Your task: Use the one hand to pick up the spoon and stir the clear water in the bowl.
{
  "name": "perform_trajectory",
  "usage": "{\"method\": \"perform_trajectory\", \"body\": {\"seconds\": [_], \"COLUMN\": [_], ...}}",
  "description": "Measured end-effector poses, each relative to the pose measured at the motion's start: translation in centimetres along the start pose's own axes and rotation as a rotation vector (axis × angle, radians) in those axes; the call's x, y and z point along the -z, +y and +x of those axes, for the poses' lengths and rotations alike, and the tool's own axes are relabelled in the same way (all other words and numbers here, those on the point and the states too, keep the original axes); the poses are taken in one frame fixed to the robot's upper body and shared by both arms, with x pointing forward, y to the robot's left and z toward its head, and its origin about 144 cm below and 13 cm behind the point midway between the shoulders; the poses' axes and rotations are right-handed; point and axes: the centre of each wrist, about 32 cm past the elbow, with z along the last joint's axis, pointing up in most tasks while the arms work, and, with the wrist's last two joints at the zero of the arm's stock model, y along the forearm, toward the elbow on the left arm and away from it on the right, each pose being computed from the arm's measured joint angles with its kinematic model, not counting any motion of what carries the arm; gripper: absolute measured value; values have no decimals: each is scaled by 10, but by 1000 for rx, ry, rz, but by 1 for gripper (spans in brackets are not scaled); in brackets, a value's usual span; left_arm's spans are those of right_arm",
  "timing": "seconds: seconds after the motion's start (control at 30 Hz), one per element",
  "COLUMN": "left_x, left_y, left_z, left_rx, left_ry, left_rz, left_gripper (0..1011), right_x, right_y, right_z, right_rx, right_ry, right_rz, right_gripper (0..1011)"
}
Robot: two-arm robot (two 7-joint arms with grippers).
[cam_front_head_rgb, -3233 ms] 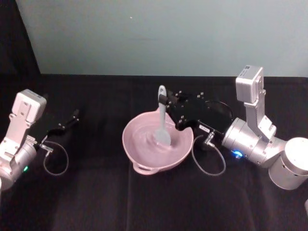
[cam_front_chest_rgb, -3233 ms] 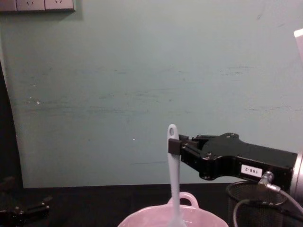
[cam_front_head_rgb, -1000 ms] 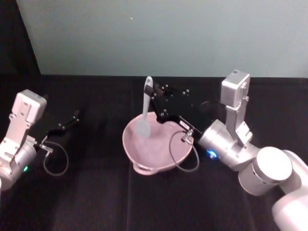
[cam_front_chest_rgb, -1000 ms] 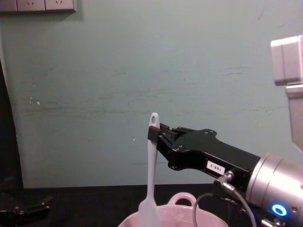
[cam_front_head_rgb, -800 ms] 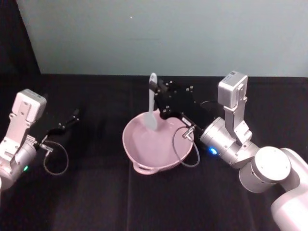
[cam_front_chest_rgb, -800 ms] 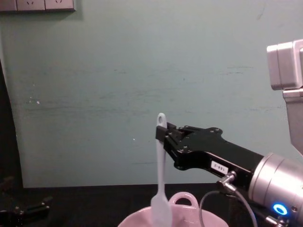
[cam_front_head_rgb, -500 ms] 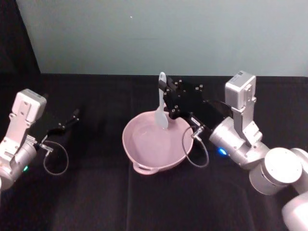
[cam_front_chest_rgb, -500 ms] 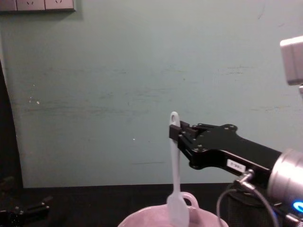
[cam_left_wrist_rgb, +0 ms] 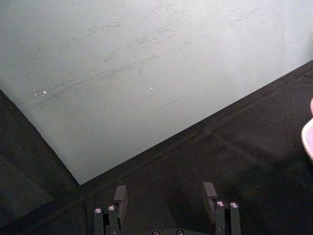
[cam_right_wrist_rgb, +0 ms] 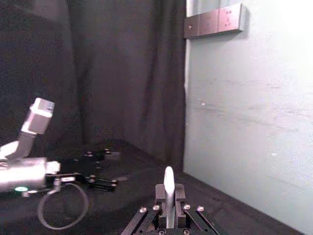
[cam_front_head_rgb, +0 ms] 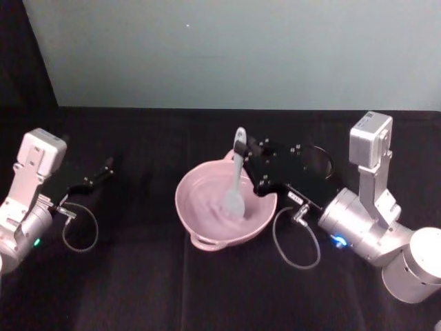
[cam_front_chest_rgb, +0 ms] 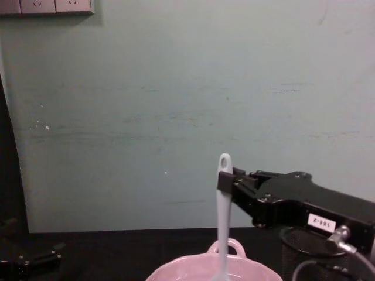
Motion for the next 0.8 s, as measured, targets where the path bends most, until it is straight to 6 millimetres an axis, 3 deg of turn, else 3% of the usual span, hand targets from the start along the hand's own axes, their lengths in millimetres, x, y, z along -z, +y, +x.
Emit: {"method": "perform_trajectory", "body": {"seconds": [0.13,0.4,0.8], "left_x": [0,0,0], "left_y": [0,0,0], "left_z": [0,0,0], "left_rx": [0,0,0], "left_ry": [0,0,0], "left_rz": [0,0,0], "left_gripper": [1011,1011,1011], "right_x": [2,15,28], "right_y": [3,27,46], "right_z": [-7,-17,-7], "right_rx": [-30,-35,85], "right_ry": [33,37,-54], "right_rz": [8,64,80], "right_gripper": [109,109,109]}}
